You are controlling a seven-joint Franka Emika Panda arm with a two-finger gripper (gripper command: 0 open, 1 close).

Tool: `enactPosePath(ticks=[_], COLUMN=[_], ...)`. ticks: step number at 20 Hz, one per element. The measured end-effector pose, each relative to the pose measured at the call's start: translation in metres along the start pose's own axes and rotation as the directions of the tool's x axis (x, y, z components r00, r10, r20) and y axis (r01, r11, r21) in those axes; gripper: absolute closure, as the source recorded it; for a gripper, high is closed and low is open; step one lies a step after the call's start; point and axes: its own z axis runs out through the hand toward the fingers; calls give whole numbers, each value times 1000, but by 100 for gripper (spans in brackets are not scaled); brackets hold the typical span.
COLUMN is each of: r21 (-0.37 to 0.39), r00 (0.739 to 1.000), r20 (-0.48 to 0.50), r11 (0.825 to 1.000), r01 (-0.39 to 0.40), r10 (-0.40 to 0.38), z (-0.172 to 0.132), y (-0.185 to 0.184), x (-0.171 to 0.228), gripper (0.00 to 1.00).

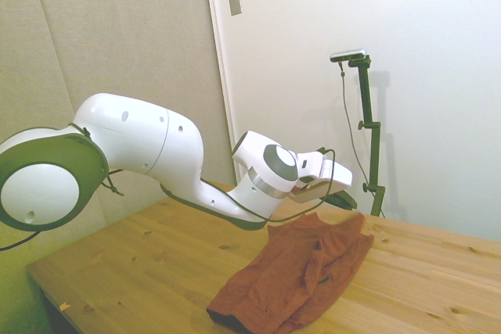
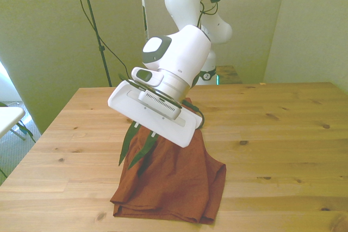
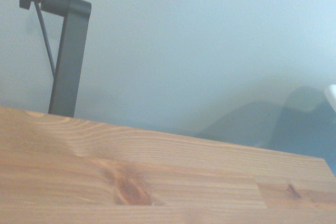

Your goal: Fold the shorts

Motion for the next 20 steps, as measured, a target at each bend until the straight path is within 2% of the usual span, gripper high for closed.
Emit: enactPosePath(ticks=[2, 4, 7, 10, 14, 15, 17, 20], r21=[28, 68, 91, 90, 73, 83, 112, 124], r00=[997, 982, 935, 853, 701, 671, 647, 644], r20=[69, 178, 349, 522, 711, 738, 757, 758], r11=[999, 995, 991, 993, 997, 996, 994, 992], r01=[-40, -76, -99, -82, 0, 15, 8, 7], r10=[38, 63, 61, 24, -52, -72, -90, -99], z=[-5, -22, -68, -123, -188, -200, -225, -264], y=[-3, -8, -21, -31, -34, -34, -28, 2], x=[1, -11, -38, -78, -159, -169, -165, -144], gripper=[0, 0, 0, 0, 0, 0, 0, 0])
